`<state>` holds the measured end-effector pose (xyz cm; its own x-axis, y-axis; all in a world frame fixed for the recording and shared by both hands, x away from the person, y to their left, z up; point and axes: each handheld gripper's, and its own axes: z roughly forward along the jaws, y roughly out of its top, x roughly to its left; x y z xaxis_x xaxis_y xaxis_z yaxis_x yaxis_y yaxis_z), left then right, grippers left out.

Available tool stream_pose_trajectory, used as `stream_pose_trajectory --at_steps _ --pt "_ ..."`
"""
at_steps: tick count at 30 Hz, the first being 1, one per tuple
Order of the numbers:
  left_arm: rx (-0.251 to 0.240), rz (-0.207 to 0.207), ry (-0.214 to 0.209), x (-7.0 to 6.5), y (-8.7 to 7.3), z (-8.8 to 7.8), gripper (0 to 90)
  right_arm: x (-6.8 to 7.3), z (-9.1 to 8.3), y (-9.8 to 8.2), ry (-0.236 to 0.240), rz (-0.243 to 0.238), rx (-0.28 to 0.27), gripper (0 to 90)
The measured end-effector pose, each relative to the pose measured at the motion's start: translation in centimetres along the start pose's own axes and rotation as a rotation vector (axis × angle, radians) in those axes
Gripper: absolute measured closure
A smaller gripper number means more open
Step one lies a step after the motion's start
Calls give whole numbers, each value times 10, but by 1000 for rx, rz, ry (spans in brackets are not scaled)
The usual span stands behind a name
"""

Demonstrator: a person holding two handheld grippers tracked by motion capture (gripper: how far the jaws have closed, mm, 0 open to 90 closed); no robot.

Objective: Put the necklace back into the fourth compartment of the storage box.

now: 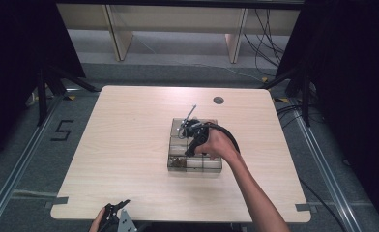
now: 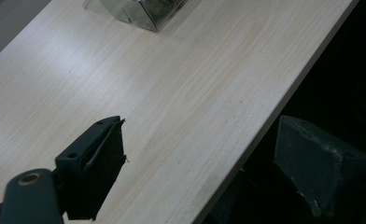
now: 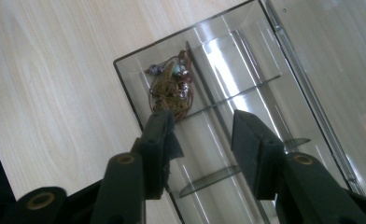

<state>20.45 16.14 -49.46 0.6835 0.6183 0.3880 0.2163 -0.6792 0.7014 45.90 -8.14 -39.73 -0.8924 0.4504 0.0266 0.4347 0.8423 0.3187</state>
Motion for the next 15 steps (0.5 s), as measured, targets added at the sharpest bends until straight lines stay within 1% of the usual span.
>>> stream_pose_trajectory --at_steps 1,4,7,8,9,11,12,15 --pt "4 2 7 0 0 0 154 -1 -1 -2 -2 0 -4 567" --pt "2 -1 -1 0 -1 1 154 -3 -5 -8 -9 11 -10 554" --pt "0 -1 15 0 -1 1 154 -5 -7 -13 -9 22 -19 545" --pt "-4 -7 1 -1 -1 1 154 -6 -8 -15 -12 29 -21 541" --pt "-8 -13 -2 -1 -1 1 154 -6 -9 -16 -14 25 -27 540" --pt "-1 -8 -1 -1 -1 1 154 -7 -11 -19 -13 27 -29 540" --pt "-3 -20 1 -2 -1 2 154 -7 -12 -21 -14 27 -29 539" --pt "-3 -23 1 -2 -1 2 154 -6 -15 -26 -16 34 -35 536"
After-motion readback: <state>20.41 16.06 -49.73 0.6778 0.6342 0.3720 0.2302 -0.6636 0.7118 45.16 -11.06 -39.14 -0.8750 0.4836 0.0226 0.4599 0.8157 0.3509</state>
